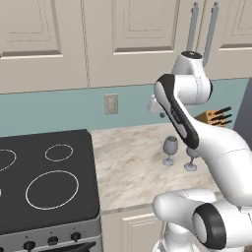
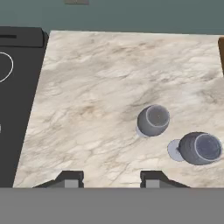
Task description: Retrieve the wine glasses from the counter and place one next to each plate.
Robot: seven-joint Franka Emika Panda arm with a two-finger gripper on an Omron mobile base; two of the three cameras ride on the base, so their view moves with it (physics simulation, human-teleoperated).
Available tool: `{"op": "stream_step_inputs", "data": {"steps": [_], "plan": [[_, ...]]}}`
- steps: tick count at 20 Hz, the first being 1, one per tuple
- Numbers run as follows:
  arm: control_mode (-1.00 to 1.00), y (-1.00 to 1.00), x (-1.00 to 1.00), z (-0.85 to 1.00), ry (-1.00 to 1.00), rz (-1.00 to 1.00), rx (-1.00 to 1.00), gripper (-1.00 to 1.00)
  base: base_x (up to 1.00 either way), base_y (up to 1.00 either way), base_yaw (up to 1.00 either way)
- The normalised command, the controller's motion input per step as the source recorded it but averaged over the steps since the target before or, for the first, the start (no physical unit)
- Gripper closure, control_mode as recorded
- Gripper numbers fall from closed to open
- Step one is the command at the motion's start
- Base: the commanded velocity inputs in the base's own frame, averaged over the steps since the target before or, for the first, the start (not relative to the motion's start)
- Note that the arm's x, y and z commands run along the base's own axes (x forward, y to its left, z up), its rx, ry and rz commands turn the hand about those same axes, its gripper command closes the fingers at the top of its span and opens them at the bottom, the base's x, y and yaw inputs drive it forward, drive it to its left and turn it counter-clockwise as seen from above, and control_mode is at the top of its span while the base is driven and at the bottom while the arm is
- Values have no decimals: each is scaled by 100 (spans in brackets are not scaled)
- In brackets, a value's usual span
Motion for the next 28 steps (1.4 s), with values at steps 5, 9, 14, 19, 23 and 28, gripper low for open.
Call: {"op": "stream_step_inputs", "data": {"steps": [5,9,14,19,23,28], "plan": [[-100,0,-24,0,-5,0,0,-100,0,0,0],[-100,0,-57,0,-12,0,0,-100,0,0,0],[-100,-16,-63,4,-12,-11,4,-100,0,0,0],[-100,-40,-61,13,-1,-22,18,-100,0,0,0],[-100,-62,-57,17,0,-21,34,-100,0,0,0],[-100,-52,-49,19,0,-19,42,-100,0,0,0]]}}
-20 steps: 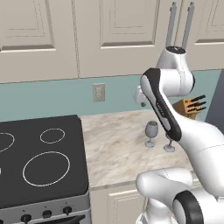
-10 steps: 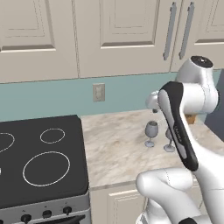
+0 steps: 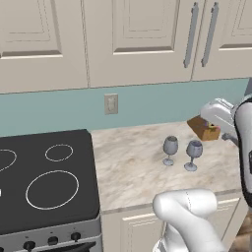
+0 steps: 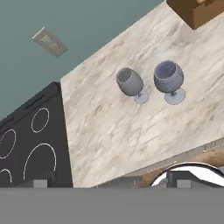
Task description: Retrieve the wine glasses from the counter and place one next to each plate.
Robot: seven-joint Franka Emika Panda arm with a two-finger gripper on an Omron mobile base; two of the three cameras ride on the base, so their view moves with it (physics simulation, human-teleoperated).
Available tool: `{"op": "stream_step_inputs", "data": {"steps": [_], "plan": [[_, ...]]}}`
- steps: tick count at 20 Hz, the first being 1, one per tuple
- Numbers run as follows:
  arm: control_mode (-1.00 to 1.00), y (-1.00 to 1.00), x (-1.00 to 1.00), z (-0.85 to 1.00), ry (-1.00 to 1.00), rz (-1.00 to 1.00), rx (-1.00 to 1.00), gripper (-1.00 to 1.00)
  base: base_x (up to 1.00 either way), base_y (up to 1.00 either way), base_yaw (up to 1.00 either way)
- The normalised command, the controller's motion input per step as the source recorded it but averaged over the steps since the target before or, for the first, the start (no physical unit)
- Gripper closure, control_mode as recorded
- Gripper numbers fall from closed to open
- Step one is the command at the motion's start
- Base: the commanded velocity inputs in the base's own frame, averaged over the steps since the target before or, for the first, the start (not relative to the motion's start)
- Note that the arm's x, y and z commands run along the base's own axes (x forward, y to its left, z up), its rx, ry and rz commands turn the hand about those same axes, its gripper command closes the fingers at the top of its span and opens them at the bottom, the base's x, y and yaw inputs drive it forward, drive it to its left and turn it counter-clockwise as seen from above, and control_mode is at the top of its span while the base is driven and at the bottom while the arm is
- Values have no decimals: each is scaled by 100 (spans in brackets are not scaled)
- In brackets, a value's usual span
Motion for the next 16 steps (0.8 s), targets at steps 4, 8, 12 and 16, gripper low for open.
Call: {"op": "stream_step_inputs", "data": {"steps": [4,8,12,16], "plan": [[-100,-47,-36,2,3,-21,49,-100,0,0,0],[-100,-35,-15,0,13,-25,45,-100,0,0,0],[-100,-26,0,-3,30,-21,52,-100,0,0,0],[-100,-8,8,-15,21,-18,26,-100,0,0,0]]}}
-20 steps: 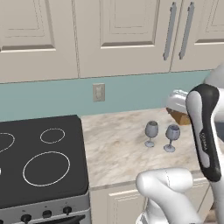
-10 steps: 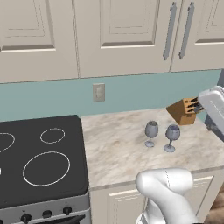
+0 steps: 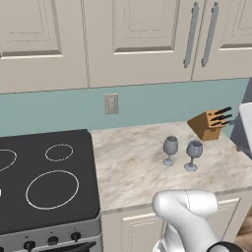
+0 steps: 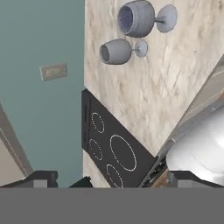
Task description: Retrieve the wine glasses from the counter and place one next to each plate.
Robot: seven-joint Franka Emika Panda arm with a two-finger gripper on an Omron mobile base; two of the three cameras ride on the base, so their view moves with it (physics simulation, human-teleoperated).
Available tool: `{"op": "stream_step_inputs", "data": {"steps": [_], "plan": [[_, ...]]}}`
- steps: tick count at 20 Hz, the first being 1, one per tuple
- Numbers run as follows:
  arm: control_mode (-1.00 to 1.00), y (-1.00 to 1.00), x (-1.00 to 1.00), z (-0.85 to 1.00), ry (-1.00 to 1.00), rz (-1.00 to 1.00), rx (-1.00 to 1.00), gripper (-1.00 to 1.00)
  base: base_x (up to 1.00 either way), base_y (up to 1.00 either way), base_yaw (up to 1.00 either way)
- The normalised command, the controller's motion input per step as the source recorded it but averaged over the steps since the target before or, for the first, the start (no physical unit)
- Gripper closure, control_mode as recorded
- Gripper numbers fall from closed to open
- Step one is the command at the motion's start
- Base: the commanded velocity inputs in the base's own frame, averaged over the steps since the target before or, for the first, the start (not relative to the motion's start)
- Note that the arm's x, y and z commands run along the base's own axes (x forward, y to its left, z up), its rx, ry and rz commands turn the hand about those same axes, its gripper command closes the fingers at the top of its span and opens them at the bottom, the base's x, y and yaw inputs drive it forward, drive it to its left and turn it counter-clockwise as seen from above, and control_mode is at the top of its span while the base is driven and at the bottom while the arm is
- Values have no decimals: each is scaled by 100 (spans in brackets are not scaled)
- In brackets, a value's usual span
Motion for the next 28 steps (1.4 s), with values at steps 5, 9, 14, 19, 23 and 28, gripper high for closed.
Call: {"op": "stream_step_inputs", "data": {"steps": [5,9,14,19,23,28], "plan": [[-100,-12,17,-22,22,-15,5,-100,0,0,0],[-100,-20,16,-24,25,-15,6,-100,0,0,0],[-100,-20,1,-15,14,0,29,-100,0,0,0],[-100,-26,3,-36,11,4,45,-100,0,0,0],[-100,-13,23,-45,20,-1,27,-100,0,0,0],[-100,-4,43,-26,30,-5,6,-100,0,0,0]]}}
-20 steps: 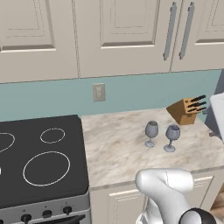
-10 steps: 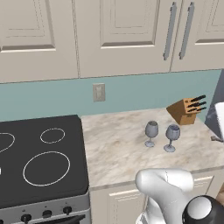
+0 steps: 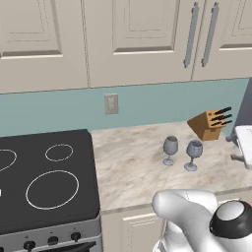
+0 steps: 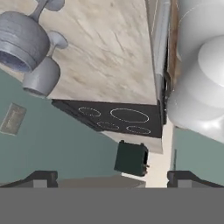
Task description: Retrieve the wine glasses from the counter and place one next to each plate.
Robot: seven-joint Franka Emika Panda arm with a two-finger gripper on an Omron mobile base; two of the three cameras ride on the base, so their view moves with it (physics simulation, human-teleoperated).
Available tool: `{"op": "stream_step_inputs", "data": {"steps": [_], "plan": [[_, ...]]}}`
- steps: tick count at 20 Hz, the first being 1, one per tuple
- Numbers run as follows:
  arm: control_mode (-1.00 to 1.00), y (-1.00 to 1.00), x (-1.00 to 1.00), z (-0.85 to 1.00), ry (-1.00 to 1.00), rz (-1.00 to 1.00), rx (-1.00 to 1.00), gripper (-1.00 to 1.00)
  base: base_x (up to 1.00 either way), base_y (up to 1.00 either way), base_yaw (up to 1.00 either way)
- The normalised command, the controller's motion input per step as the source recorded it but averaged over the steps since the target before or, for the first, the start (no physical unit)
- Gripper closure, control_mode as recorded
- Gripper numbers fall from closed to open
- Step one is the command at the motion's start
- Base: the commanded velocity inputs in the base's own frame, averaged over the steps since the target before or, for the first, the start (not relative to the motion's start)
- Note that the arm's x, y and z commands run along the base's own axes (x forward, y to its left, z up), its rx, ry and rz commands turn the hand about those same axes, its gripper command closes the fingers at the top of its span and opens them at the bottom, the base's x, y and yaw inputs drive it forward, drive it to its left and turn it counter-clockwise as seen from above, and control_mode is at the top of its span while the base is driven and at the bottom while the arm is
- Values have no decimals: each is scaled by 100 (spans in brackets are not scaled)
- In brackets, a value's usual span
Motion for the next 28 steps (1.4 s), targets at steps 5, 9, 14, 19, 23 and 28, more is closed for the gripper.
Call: {"op": "stream_step_inputs", "data": {"steps": [5,9,14,19,23,28], "plan": [[-100,-11,28,-21,14,0,7,-100,0,0,0],[-100,-16,5,-22,0,2,17,-100,0,0,0],[-100,-7,17,-25,1,0,6,-100,0,0,0],[-100,-3,27,-25,6,0,0,-100,0,0,0],[-100,0,19,-34,9,0,0,-100,0,0,0],[-100,0,20,-32,2,0,0,-100,0,0,0]]}}
